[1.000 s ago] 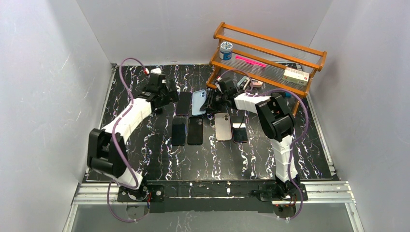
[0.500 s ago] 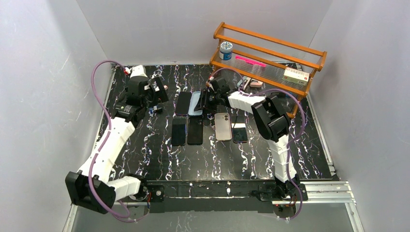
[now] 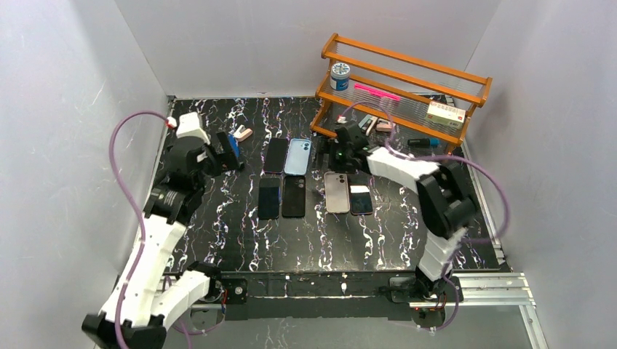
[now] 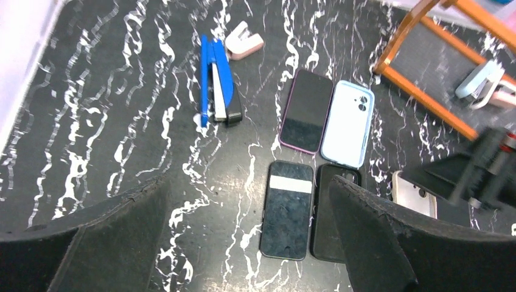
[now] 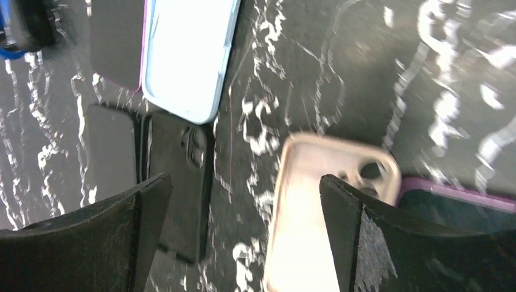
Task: Take the phone out of the phone case
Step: Reset both arms
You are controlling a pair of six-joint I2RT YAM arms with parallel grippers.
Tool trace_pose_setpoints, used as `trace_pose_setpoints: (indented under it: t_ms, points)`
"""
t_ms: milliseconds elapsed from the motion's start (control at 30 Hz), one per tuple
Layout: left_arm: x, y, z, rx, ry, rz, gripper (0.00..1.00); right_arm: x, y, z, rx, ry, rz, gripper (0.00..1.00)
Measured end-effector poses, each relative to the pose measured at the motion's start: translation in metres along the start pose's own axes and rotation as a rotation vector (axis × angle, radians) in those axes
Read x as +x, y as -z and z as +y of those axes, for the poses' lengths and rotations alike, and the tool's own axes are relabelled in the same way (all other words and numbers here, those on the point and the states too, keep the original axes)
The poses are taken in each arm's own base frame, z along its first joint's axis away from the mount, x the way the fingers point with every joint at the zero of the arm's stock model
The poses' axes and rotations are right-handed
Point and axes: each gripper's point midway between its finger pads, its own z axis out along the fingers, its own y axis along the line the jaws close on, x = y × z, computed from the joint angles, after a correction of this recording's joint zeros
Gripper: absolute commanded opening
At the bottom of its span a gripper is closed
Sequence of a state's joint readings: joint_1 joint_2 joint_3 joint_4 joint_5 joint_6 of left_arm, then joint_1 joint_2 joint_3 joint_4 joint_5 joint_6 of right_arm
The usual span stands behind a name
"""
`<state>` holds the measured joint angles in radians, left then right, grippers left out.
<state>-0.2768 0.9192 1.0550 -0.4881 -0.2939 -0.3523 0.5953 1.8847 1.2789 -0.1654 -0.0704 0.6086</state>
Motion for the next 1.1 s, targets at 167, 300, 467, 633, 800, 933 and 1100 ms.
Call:
trace_pose_setpoints:
  t_ms: [167,300,467,633,800,933,1100]
  points:
    - [-0.028,0.045,0.019,-0.018,0.010,-0.159,0.98,-0.028,0.104,-0.010,0.052,0.046,-0.267,0.99]
    - [-0.042,0.077,0.038,-0.059,0.033,-0.269,0.98,-0.067,0.212,-0.012,0.063,0.065,-0.605,0.99]
    - [-0.052,0.108,0.062,-0.125,0.071,-0.374,0.98,-0.068,0.319,-0.038,0.120,0.051,-0.928,0.99]
    - [-0.054,0.136,0.085,-0.171,0.118,-0.481,0.98,-0.045,0.379,-0.074,0.192,0.021,-1.115,0.99]
    - [-0.049,0.146,0.098,-0.200,0.143,-0.535,0.98,-0.030,0.407,-0.096,0.236,0.002,-1.220,0.99]
    - [-0.040,0.137,0.099,-0.215,0.132,-0.515,0.98,-0.026,0.408,-0.104,0.273,0.007,-1.231,0.99]
    - [-0.033,0.129,0.098,-0.218,0.119,-0.492,0.98,-0.024,0.402,-0.110,0.305,0.015,-1.219,0.99]
